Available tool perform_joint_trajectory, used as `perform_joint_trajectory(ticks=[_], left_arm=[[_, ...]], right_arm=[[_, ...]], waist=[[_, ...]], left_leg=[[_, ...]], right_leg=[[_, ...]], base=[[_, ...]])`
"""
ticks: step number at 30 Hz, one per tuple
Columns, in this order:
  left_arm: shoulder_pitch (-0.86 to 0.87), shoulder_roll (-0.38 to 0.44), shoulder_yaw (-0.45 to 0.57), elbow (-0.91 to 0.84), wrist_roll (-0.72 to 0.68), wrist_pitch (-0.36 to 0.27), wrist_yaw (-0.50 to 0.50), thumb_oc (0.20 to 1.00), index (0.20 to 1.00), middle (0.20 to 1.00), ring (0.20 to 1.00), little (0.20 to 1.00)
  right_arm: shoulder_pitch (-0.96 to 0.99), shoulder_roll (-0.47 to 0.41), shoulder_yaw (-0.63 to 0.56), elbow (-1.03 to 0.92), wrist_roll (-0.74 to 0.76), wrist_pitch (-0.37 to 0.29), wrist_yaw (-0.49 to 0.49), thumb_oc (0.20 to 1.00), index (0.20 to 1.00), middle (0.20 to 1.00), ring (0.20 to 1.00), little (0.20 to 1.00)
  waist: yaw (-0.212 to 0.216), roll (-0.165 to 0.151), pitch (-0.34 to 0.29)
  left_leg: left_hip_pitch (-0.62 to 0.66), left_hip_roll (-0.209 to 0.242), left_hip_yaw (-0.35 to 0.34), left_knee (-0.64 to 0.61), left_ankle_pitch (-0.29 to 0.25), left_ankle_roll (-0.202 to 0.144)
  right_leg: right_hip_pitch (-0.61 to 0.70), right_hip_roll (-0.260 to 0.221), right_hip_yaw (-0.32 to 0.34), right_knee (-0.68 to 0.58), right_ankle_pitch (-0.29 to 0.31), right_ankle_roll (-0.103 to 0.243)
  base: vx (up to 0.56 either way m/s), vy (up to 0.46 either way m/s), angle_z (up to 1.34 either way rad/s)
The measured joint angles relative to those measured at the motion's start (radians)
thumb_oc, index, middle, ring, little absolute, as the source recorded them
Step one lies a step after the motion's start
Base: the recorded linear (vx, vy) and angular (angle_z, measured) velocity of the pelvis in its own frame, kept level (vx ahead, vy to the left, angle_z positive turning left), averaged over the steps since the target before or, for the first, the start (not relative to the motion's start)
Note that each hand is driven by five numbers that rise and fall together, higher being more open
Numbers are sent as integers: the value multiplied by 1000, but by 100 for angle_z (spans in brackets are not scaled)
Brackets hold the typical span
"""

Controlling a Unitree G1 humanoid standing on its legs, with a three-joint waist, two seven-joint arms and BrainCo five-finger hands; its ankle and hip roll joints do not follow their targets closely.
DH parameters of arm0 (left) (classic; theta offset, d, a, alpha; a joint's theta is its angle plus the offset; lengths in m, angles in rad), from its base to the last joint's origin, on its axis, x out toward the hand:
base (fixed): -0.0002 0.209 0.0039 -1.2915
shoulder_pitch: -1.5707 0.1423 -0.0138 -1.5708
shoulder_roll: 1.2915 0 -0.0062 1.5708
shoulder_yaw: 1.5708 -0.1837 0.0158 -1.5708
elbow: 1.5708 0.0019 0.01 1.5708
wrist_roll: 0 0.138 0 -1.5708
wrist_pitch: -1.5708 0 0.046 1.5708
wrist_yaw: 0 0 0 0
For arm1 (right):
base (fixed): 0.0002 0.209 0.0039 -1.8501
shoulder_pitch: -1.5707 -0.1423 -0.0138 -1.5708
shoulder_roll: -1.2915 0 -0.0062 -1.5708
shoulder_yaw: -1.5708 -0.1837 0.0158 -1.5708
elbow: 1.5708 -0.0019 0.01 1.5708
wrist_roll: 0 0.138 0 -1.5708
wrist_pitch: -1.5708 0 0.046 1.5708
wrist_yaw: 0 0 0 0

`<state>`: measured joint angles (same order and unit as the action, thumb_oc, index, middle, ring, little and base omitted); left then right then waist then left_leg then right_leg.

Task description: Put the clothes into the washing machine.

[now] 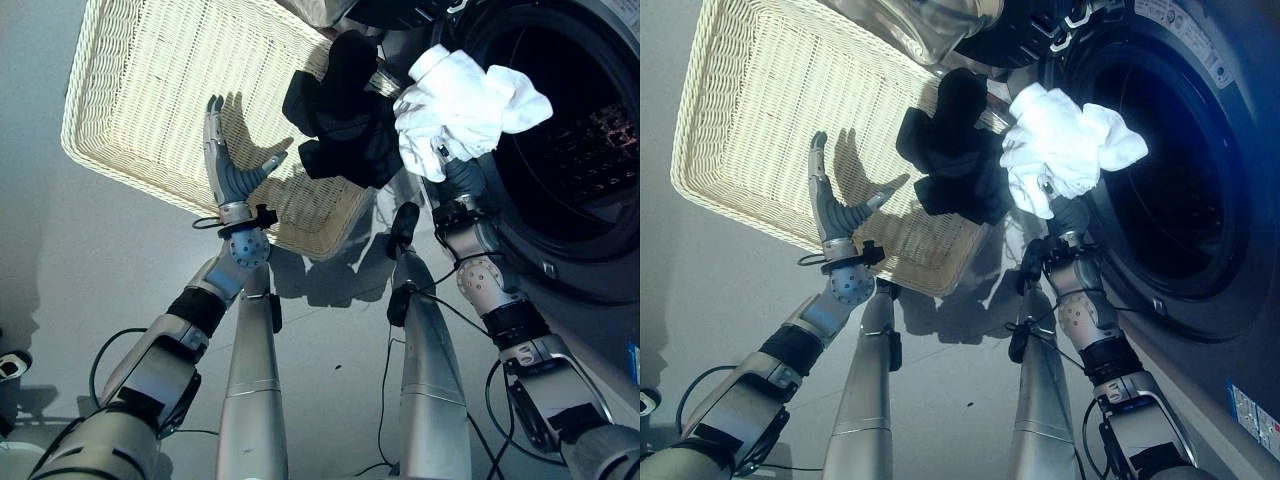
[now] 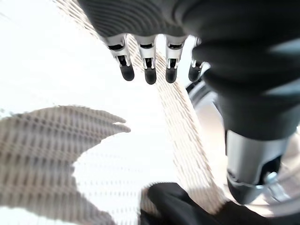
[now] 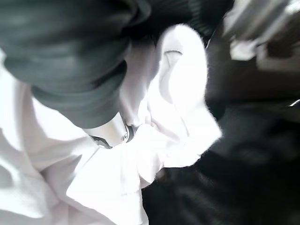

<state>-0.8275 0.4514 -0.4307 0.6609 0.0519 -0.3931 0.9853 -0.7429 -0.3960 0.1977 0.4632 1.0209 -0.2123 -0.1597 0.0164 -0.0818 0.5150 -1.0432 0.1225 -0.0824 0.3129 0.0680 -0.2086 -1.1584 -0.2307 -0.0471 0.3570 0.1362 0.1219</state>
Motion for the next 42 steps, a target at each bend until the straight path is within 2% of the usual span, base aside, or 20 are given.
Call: perform_joint_trajectory(ticks=[6, 10, 13, 14, 16, 17, 18, 19, 21, 24, 27, 31, 32, 33, 35, 37, 42], left_arm=[[-59, 6, -1, 72, -110, -9, 4, 1000, 1000, 1000, 1000, 1000], [-76, 19, -3, 103, -129, -24, 2, 1000, 1000, 1000, 1000, 1000], [-63, 63, -20, 107, -136, -51, -1, 1000, 1000, 1000, 1000, 1000], [-54, 73, -24, 105, -136, -57, -1, 1000, 1000, 1000, 1000, 1000], [-32, 96, -27, 104, -144, -57, -2, 1000, 1000, 1000, 1000, 1000], [-12, 104, -26, 104, -144, -56, -2, 1000, 1000, 1000, 1000, 1000], [-9, 111, -23, 102, -145, -56, -3, 1000, 1000, 1000, 1000, 1000], [-2, 118, -23, 101, -146, -55, -4, 1000, 1000, 1000, 1000, 1000], [-4, 148, -23, 102, -168, -53, -20, 1000, 1000, 1000, 1000, 1000], [-24, 179, -21, 104, -194, -52, -47, 1000, 1000, 1000, 1000, 1000], [-55, 189, -24, 111, -196, -53, -74, 1000, 1000, 1000, 1000, 1000], [-77, 189, -46, 125, -206, -53, -85, 1000, 1000, 1000, 1000, 1000], [-85, 189, -53, 129, -206, -53, -85, 1000, 1000, 1000, 1000, 1000], [-94, 187, -68, 140, -207, -53, -85, 1000, 1000, 1000, 1000, 1000], [-100, 180, -68, 146, -213, -53, -85, 1000, 1000, 1000, 1000, 1000], [-107, 178, -68, 147, -218, -53, -84, 1000, 1000, 1000, 1000, 1000], [-117, 176, -68, 147, -221, -53, -84, 1000, 1000, 1000, 1000, 1000]], right_arm=[[-112, -46, 10, 236, 128, -4, -35, 200, 200, 200, 200, 200], [-169, -101, 9, 330, 255, -63, -78, 200, 200, 200, 200, 200], [-227, -186, -8, 381, 298, -202, -181, 200, 200, 200, 200, 200], [-243, -211, -37, 385, 287, -249, -240, 200, 200, 200, 200, 200], [-284, -270, -89, 394, 226, -338, -423, 200, 200, 200, 200, 200], [-294, -308, -116, 397, 187, -369, -492, 432, 432, 432, 432, 432], [-296, -327, -129, 396, 176, -405, -529, 868, 868, 868, 868, 868], [-290, -319, -138, 385, 157, -437, -566, 1000, 1000, 1000, 1000, 1000], [-287, -331, -130, 390, 129, -416, -598, 1000, 1000, 1000, 1000, 1000], [-299, -334, -113, 441, 128, -363, -562, 1000, 1000, 1000, 1000, 1000], [-323, -335, -55, 550, 42, -248, -492, 1000, 1000, 1000, 1000, 1000], [-329, -351, 59, 582, -129, -72, -488, 1000, 1000, 1000, 1000, 1000], [-332, -351, 72, 590, -151, -50, -491, 1000, 1000, 1000, 1000, 1000], [-352, -352, 115, 618, -214, 14, -500, 1000, 1000, 1000, 1000, 1000], [-378, -354, 131, 621, -252, 62, -505, 1000, 1000, 1000, 1000, 1000], [-396, -358, 152, 617, -335, 139, -516, 1000, 1000, 1000, 1000, 1000], [-413, -359, 208, 533, -482, 198, -563, 1000, 1000, 1000, 1000, 1000]], waist=[[1, 0, 0], [4, 0, 0], [21, 0, 0], [26, 0, 0], [25, -1, 1], [26, -1, 1], [25, -1, 1], [27, -2, 1], [25, -7, 4], [25, -8, 4], [26, -8, 4], [22, -8, 4], [23, -8, 4], [23, -8, 4], [19, -8, 4], [19, -8, 4], [23, -8, 4]], left_leg=[[-1, 0, 1, 3, 0, 0], [-4, 2, 0, 7, -1, 0], [-26, 21, -17, 22, -3, -5], [-36, 27, -22, 27, -5, -7], [-48, 33, -32, 37, -7, -10], [-50, 34, -35, 38, -7, -10], [-50, 34, -37, 39, -7, -10], [-50, 33, -38, 39, -7, -10], [-54, 31, -41, 47, -8, -10], [-57, 30, -47, 55, -8, -10], [-57, 27, -60, 56, -10, -5], [-55, 26, -63, 50, -7, -8], [-55, 26, -64, 49, -7, -8], [-57, 25, -64, 47, -6, -7], [-57, 25, -64, 42, -5, -6], [-53, 25, -67, 18, 6, -7], [-53, 24, -71, -1, 13, -8]], right_leg=[[3, 1, -1, -11, 9, 0], [6, 2, -3, -14, 15, -6], [11, 23, -20, -41, 28, -9], [11, 31, -24, -49, 33, -12], [13, 38, -35, -57, 39, -15], [14, 38, -37, -59, 40, -15], [16, 38, -39, -60, 40, -16], [18, 38, -40, -62, 44, -18], [22, 37, -41, -67, 49, -17], [27, 37, -45, -69, 50, -14], [44, 35, -57, -84, 54, -11], [54, 35, -63, -100, 64, -13], [55, 35, -64, -102, 64, -13], [55, 34, -66, -106, 65, -12], [55, 34, -68, -111, 64, -9], [54, 33, -73, -116, 64, -9], [52, 30, -80, -120, 67, -13]], base=[[0, 0, 0], [-2, -33, -1], [-13, -93, -8], [-11, -50, -9], [-13, -42, -3], [-18, -36, 1], [0, 0, 0], [0, 0, 0], [0, 0, 0], [3, -15, 1], [9, -30, 5], [0, 0, 0], [0, 0, 0], [0, 0, 0], [-6, -21, 1], [-7, -27, 5], [-2, -1, 3]])
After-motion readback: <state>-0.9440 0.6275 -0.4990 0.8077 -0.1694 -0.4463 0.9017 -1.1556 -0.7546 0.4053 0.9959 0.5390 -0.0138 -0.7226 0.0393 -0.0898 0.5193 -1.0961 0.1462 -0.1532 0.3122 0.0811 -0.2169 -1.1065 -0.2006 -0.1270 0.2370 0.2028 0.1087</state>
